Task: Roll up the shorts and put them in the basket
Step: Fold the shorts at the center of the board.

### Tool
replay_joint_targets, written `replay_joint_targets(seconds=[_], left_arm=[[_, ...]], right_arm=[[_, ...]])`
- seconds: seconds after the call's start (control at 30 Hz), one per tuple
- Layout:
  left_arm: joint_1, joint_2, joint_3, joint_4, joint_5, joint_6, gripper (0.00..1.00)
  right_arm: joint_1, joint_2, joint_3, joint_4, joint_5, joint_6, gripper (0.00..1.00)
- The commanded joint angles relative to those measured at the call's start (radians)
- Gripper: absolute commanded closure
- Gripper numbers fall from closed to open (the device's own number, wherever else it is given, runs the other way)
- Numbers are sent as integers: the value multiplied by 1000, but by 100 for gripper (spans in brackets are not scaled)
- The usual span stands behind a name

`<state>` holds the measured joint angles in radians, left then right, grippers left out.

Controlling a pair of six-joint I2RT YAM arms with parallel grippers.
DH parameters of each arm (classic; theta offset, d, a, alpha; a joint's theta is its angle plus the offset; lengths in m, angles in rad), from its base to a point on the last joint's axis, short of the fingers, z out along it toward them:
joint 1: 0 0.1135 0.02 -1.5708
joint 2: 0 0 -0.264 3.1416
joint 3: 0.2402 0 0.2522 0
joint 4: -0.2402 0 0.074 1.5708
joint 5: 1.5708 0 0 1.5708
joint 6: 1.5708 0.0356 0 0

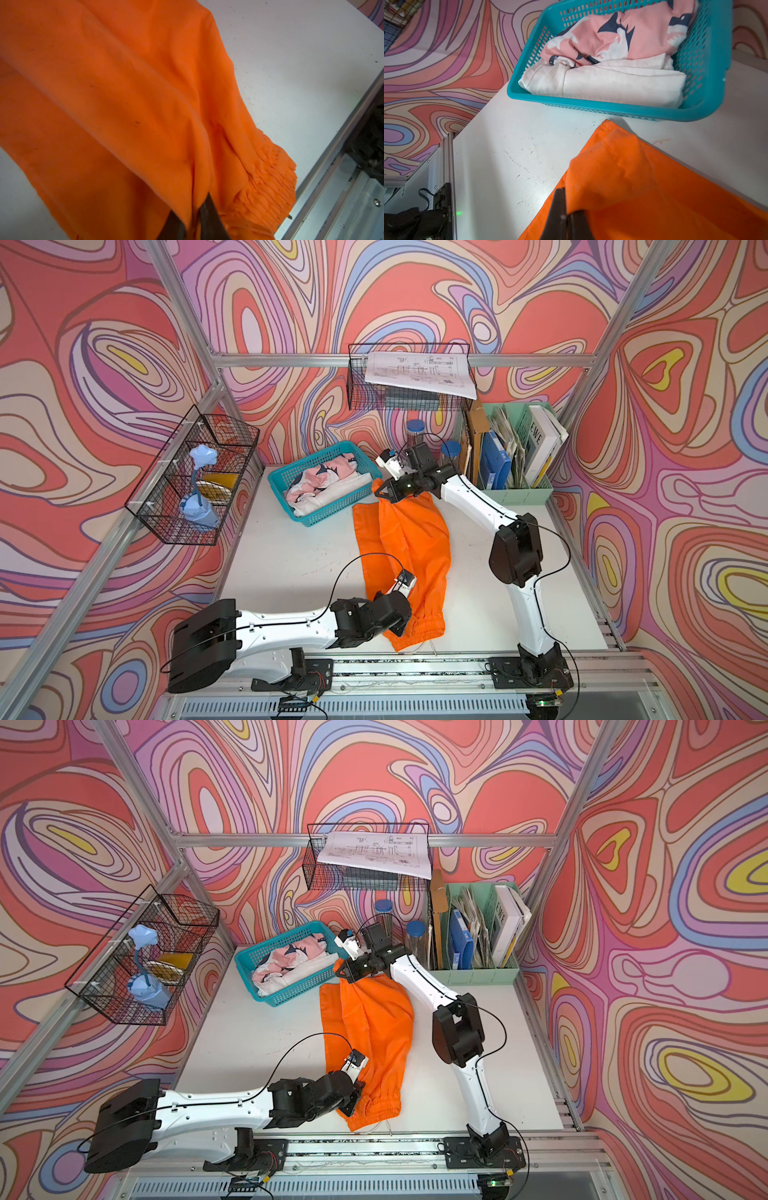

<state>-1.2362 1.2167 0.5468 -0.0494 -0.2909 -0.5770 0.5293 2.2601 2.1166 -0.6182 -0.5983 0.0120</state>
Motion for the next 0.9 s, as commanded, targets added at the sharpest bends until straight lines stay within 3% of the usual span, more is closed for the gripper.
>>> replay_joint_targets(seconds=[0.0, 0.1, 0.13, 0.17, 0.2, 0.27, 0.4, 0.57, 0.67, 0.7, 0.73, 0.77, 0.8, 0.83, 0.87], left_arm=[[0, -49, -67, -36, -71, -120, 61], [0, -90, -109, -53, -80, -171, 32], [1, -102, -116, -63, -81, -182, 19], [1, -117, -122, -69, -79, -195, 7], [0, -136, -129, -73, -80, -203, 2], [-2, -186, -143, -76, -83, -200, 1], [-18, -358, -150, -126, -131, -112, 1], [-14, -568, -69, -173, -225, 87, 1], [63, -544, -5, -120, -208, 203, 1], [107, -512, 16, -107, -164, 213, 1], [154, -456, 35, -89, -105, 217, 3], [186, -395, 53, -58, -54, 223, 17], [201, -337, 65, -30, -17, 229, 38], [215, -273, 88, -3, 13, 237, 67], [229, -193, 116, 18, 49, 248, 91]], right_arm=[[0, 48, 27, -16, -51, 2, 100], [1, 84, 22, -10, -67, 16, 96], [1, 94, 21, -8, -70, 23, 81], [1, 103, 14, -1, -82, 29, 53], [2, 102, 0, 12, -94, 34, 31], [1, 89, -31, 50, -97, 49, 7], [-28, 8, -96, 113, -60, 84, 2], [-110, -197, -301, 243, 19, 166, 2], [-149, -280, -428, 227, 143, 169, 4], [-157, -287, -456, 215, 159, 168, 8], [-165, -291, -490, 211, 167, 173, 19], [-170, -291, -520, 212, 175, 180, 46], [-172, -287, -538, 208, 187, 185, 75], [-171, -283, -560, 207, 197, 192, 100], [-172, -280, -582, 209, 195, 200, 100]])
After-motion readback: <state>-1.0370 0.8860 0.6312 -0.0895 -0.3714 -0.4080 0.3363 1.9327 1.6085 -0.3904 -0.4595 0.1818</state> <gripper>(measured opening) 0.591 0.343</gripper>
